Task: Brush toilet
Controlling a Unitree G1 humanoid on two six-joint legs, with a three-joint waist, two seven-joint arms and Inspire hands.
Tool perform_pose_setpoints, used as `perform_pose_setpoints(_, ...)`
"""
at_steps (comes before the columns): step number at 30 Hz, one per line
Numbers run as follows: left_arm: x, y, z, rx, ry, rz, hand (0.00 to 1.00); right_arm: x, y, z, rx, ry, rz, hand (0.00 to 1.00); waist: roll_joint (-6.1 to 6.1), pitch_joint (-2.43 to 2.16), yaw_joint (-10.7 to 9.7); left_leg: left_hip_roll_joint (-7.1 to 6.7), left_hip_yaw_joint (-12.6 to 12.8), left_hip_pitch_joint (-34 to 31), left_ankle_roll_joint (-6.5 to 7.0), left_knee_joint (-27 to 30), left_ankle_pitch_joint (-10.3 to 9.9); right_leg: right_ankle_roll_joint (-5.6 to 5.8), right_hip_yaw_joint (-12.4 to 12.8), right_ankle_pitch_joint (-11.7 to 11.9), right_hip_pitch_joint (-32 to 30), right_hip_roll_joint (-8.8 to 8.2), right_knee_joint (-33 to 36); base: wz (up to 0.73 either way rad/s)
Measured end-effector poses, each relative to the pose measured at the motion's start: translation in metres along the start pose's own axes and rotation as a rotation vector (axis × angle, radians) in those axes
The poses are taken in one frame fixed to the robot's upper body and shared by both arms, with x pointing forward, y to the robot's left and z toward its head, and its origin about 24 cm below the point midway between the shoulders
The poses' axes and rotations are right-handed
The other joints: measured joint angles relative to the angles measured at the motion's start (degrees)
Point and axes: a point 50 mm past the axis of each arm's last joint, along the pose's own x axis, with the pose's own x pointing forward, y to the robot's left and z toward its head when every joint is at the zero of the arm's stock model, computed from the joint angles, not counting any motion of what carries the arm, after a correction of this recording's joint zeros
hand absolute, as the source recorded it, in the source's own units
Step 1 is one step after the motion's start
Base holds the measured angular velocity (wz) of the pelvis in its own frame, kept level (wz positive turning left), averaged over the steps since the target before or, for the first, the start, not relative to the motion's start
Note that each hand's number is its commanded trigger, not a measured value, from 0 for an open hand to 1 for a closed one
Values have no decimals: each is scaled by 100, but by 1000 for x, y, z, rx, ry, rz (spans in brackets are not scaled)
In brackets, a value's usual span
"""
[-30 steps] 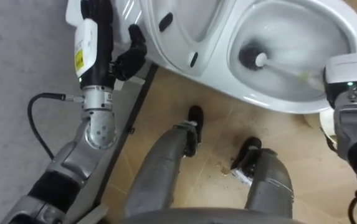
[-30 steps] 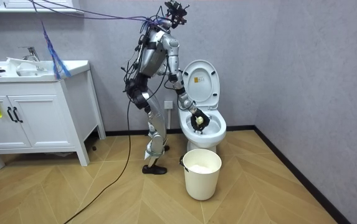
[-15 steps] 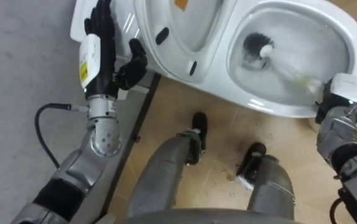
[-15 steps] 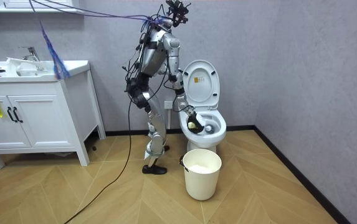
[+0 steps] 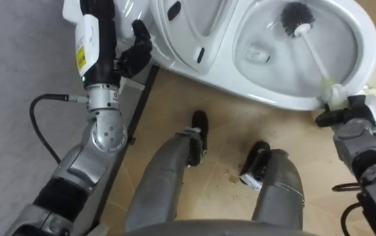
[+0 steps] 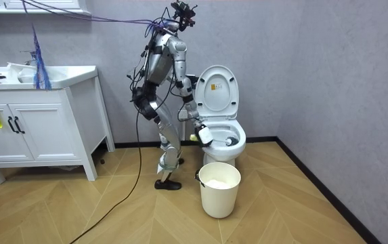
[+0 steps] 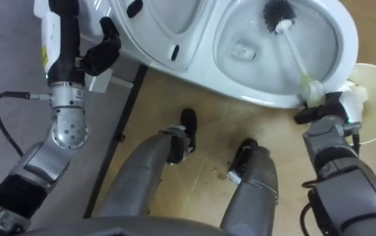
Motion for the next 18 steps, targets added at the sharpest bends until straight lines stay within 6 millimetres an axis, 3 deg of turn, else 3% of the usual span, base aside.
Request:
perform_pose_setpoints(3, -2, -7, -2, 21, 17, -1, 0, -3, 8, 6, -213, -87, -4, 100, 143, -29, 84, 27, 5, 62, -5, -79, -11, 7, 11, 79, 75, 69, -144, -9)
perform_pose_setpoints(4, -3, -10, -3, 25, 22, -10, 0, -4, 11, 10, -359, -151, -11, 100, 221, -48, 142, 51, 4, 78, 3, -74, -20, 17, -9, 94, 113, 96, -200, -19)
perform_pose_setpoints(5, -5, -12, -4, 28, 28, -17, 0, -5, 12, 11, -520, -190, -27, 100, 245, -60, 229, 105, 24, 103, 3, -95, -18, 10, 14, 139, 135, 159, -287, -22)
perform_pose_setpoints(8, -7, -10, -8, 48, 41, -20, 0, -7, 14, 19, -765, -271, -55, 100, 248, -61, 318, 232, 79, 177, -49, -173, -26, -14, 47, 219, 210, 323, -489, -24)
perform_pose_setpoints(13, -15, -9, -18, 59, 72, -46, 0, -8, 16, 17, -870, -301, -63, 100, 326, -82, 340, 302, 93, 376, -106, -375, 13, -76, 148, 300, 373, 500, -731, -9)
perform_pose_setpoints(18, -22, -5, -24, 49, 86, -43, 0, -6, 6, 12, -945, -324, -90, 100, 286, -60, 355, 338, 131, 436, -159, -467, 26, -111, 144, 298, 418, 531, -809, -2)
